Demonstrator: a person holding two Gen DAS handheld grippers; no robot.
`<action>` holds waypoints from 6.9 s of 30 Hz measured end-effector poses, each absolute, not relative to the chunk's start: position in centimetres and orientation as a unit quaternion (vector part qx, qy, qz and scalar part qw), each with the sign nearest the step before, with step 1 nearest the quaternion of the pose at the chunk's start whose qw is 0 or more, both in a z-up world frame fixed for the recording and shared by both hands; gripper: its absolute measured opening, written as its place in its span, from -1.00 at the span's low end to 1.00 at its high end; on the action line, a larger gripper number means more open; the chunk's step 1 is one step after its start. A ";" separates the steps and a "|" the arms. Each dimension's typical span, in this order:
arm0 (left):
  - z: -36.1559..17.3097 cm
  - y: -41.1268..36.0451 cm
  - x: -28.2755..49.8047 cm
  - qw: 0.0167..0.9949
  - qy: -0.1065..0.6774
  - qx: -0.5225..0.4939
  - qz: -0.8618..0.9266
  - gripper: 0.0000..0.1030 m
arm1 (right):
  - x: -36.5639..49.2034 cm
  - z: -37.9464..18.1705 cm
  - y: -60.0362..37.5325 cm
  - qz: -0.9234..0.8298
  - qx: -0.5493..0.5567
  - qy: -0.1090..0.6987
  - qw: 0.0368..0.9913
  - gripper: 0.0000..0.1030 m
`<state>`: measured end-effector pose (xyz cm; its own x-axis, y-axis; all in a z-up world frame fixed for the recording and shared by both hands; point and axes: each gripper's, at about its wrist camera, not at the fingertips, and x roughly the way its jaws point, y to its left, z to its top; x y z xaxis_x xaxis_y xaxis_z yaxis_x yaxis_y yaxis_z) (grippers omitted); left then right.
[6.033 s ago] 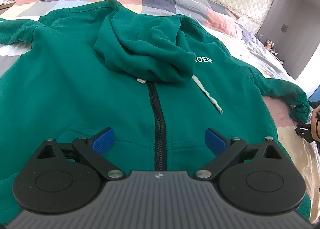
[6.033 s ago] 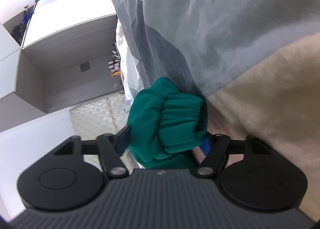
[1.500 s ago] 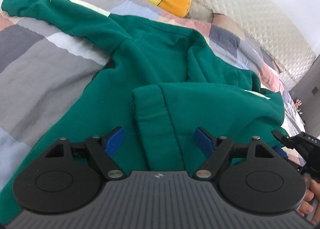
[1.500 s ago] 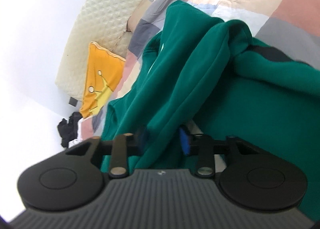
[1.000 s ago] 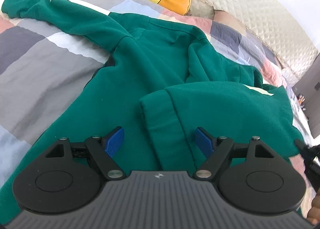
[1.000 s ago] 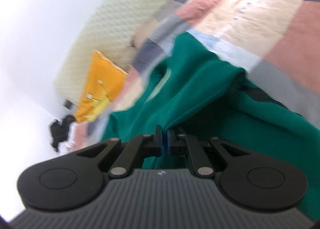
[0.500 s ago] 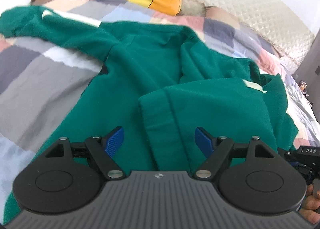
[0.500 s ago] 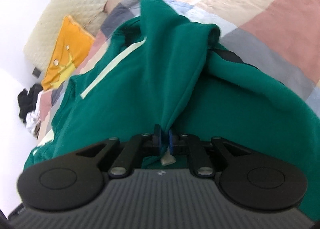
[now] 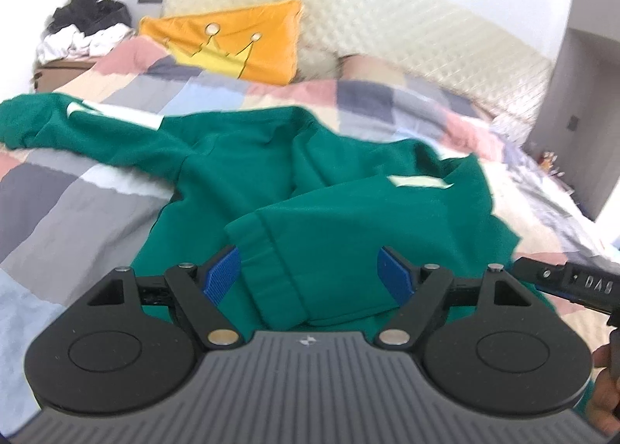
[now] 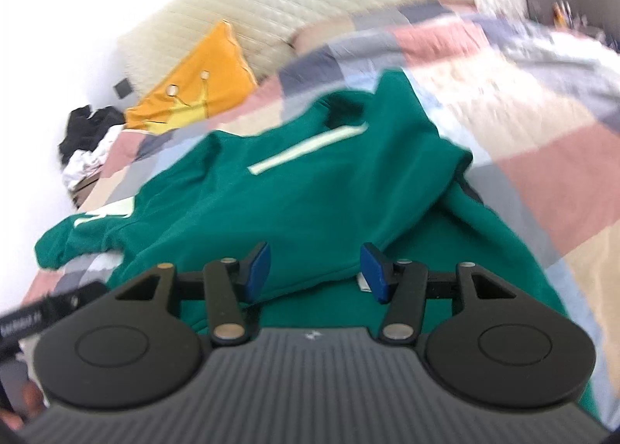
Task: Fold large clothes
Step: 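Open the right gripper and withdraw it from the sleeve, then move the left gripper to the other sleeve cuff, then grasp the sleeve cuff with the left gripper and lift it, then carry the held sleeve with the left gripper across the hoodie body, then lay the sleeve on the hoodie body and open the left gripper, then lift both grippers above the folded hoodie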
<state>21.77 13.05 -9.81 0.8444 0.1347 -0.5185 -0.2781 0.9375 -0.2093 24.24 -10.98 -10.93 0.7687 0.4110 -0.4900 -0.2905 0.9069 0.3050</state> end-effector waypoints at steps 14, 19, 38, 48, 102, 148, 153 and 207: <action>-6.2 9.1 13.9 0.970 0.214 -0.093 0.074 0.60 | 15.9 -7.0 -10.7 0.227 0.058 0.182 0.955 0.06; -4.8 9.4 10.8 0.971 0.203 -0.097 0.077 0.62 | 13.7 -6.7 -9.8 0.239 0.054 0.181 0.952 0.06; 0.5 20.2 7.0 0.949 0.248 -0.123 0.151 0.72 | 12.9 -7.9 -8.6 0.277 0.051 0.196 0.939 0.05; -1.6 31.6 8.9 0.921 0.281 -0.166 0.213 0.72 | 13.7 -9.5 -7.6 0.269 0.043 0.208 0.939 0.05; -19.0 68.2 34.8 0.799 0.217 -0.375 0.418 0.22 | 24.4 -19.0 1.0 0.154 -0.001 0.298 0.942 0.03; 11.9 14.8 41.1 0.972 0.146 0.078 0.166 -0.78 | 22.2 -7.8 -12.0 0.167 0.107 0.246 0.949 0.06; 7.7 8.0 40.8 0.976 0.163 0.074 0.122 -0.78 | 21.7 -7.5 -14.8 0.163 0.115 0.241 0.950 0.06; -9.1 6.2 23.6 0.956 0.285 -0.065 0.005 0.48 | 25.3 -11.7 -15.5 0.144 0.132 0.299 0.934 0.09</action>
